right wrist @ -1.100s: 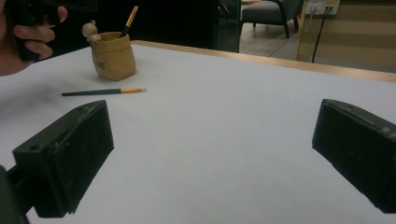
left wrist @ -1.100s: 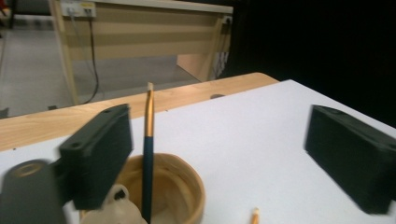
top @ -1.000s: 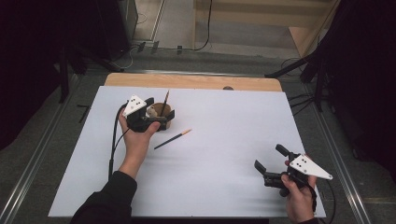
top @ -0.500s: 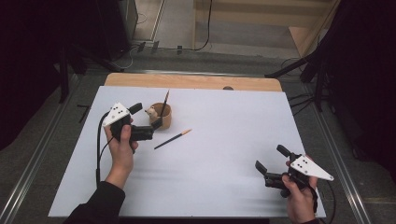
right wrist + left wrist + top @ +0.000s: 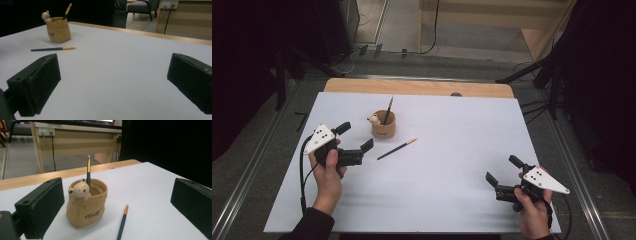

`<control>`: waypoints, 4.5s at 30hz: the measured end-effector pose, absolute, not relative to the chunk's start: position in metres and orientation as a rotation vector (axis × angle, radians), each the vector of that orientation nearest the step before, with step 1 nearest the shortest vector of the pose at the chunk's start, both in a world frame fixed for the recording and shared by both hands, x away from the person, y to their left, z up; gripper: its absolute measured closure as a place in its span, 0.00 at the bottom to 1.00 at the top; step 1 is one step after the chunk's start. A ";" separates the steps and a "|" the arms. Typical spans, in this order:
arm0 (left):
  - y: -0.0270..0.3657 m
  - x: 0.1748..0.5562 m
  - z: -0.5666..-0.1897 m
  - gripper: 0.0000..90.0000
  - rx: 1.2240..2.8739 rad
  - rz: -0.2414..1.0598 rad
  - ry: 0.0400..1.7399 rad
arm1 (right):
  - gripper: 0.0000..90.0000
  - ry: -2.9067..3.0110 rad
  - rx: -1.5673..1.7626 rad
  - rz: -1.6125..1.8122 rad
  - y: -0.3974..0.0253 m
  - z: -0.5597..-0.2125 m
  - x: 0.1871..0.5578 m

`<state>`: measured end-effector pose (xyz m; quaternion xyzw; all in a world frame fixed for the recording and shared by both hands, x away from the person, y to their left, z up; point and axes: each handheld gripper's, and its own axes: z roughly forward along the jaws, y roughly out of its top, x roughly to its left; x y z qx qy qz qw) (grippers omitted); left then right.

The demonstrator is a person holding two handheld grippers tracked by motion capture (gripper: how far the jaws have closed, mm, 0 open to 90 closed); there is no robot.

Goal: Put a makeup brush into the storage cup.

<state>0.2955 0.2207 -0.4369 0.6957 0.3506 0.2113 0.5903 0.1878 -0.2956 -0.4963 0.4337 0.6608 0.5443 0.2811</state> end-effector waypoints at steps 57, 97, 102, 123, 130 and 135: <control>0.285 0.212 -0.447 0.00 1.643 0.638 0.871 | 0.00 1.764 1.152 1.451 -0.298 -0.495 0.188; 0.196 0.305 -0.435 0.00 1.825 0.374 0.770 | 0.00 1.779 1.137 1.457 -0.296 -0.495 0.189; 0.183 0.318 -0.434 0.00 1.888 0.345 0.754 | 0.00 1.777 1.133 1.457 -0.296 -0.495 0.189; 0.137 0.342 -0.443 0.17 2.188 0.287 0.709 | 0.00 1.783 1.129 1.458 -0.296 -0.495 0.190; 0.130 0.347 -0.445 0.28 2.242 0.251 0.716 | 0.00 1.786 1.129 1.455 -0.296 -0.496 0.190; 0.122 0.350 -0.445 0.35 2.295 0.266 0.705 | 0.00 1.787 1.131 1.456 -0.296 -0.496 0.190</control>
